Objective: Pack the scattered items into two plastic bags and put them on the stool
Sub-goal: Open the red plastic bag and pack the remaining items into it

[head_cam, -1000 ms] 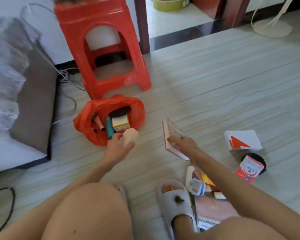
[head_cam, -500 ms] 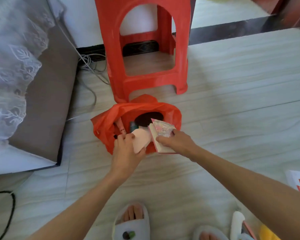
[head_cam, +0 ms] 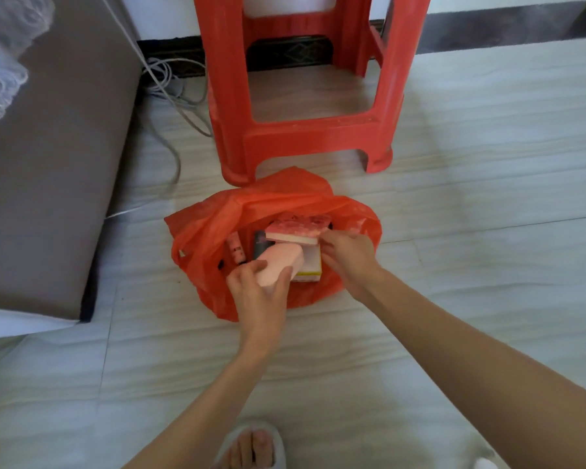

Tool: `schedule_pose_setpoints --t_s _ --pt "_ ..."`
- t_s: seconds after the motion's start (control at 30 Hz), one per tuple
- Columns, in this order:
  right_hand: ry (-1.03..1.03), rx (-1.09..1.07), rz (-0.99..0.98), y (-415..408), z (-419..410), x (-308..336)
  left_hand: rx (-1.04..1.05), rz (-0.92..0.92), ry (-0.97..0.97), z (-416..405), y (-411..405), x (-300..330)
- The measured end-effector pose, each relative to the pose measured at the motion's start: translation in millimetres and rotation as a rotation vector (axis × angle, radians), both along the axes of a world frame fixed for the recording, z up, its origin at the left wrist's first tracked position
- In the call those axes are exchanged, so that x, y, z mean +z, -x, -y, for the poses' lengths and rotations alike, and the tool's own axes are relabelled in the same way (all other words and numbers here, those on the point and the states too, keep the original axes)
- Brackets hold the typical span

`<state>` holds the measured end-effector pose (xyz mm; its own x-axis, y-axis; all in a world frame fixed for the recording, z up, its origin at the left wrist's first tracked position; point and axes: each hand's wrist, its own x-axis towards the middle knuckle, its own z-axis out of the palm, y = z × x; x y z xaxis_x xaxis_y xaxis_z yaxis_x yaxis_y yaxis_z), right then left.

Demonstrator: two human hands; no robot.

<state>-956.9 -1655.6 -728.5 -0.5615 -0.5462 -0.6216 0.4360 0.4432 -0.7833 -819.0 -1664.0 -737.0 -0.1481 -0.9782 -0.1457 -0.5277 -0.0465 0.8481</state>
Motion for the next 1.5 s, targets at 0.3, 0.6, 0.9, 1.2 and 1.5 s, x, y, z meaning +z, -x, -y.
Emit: schedule_pose_setpoints --t_s 0.3,0.6,0.9,1.2,1.5 --pt "-0.007 -0.145 0.060 9 -27 -9 -0.158 -0.021 0.209 10 25 5" --pt "-0.224 -0.180 -0.126 36 -56 -30 -0.327 0.112 0.347 -5 29 6" --pt "-0.245 -0.138 0.008 38 -46 -63 -0.358 0.707 0.611 51 -44 16" --pt "-0.117 -0.223 -0.081 48 -29 -41 -0.287 0.410 0.428 76 -44 29" --pt "-0.013 -0.302 -0.323 91 -90 43 -0.274 0.167 0.448 61 6 81"
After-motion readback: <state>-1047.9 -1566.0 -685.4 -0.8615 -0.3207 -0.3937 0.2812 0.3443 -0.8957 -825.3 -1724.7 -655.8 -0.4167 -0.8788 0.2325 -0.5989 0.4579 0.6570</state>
